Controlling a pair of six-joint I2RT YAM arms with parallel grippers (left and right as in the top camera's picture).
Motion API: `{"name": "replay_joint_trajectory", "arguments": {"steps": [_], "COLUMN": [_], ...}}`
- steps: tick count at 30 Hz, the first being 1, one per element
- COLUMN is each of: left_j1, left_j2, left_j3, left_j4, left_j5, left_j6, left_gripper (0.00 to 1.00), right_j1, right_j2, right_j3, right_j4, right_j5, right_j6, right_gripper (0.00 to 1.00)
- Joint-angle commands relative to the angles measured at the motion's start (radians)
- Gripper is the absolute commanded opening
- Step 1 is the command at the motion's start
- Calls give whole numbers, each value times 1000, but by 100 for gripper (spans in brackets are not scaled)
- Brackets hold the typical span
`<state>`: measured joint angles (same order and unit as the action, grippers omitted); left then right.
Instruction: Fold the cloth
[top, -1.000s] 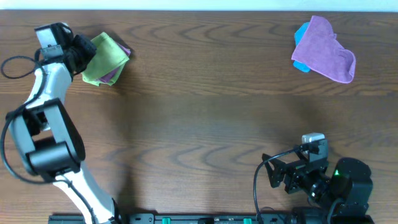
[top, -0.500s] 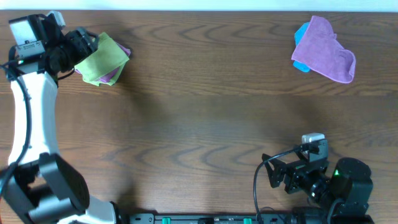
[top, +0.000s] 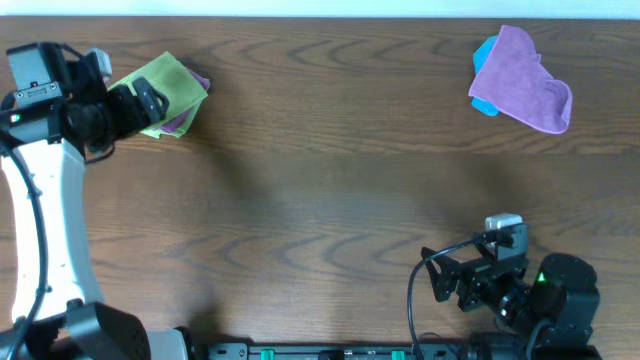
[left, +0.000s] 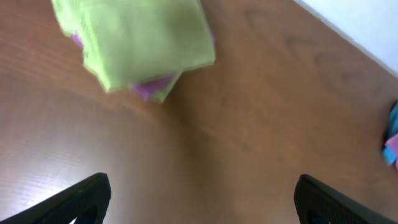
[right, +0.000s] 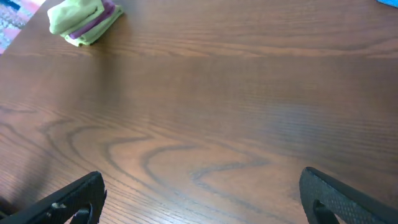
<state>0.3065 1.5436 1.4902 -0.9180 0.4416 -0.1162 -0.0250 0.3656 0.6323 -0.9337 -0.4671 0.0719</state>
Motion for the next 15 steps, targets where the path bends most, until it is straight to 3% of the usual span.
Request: {"name": "replay_joint_trajectory", "arguments": {"steps": [1, 7, 15], "left_j1": [3, 0, -55], "left_j2": [-52, -146, -373], "left_j3": [20, 17, 16], "left_j4": [-75, -307, -296], "left_j5": [-26, -100, -119], "left_j6": [100, 180, 288], "left_gripper": [95, 96, 96], "right_j1": [-9, -9, -9], "right_j2": [-4, -4, -4], "right_j3": [-3, -3, -3], "right_j4": [-2, -2, -2], "right_j5": [-4, -4, -4], "right_j6": [9, 9, 9], "right_gripper": [99, 99, 99]}}
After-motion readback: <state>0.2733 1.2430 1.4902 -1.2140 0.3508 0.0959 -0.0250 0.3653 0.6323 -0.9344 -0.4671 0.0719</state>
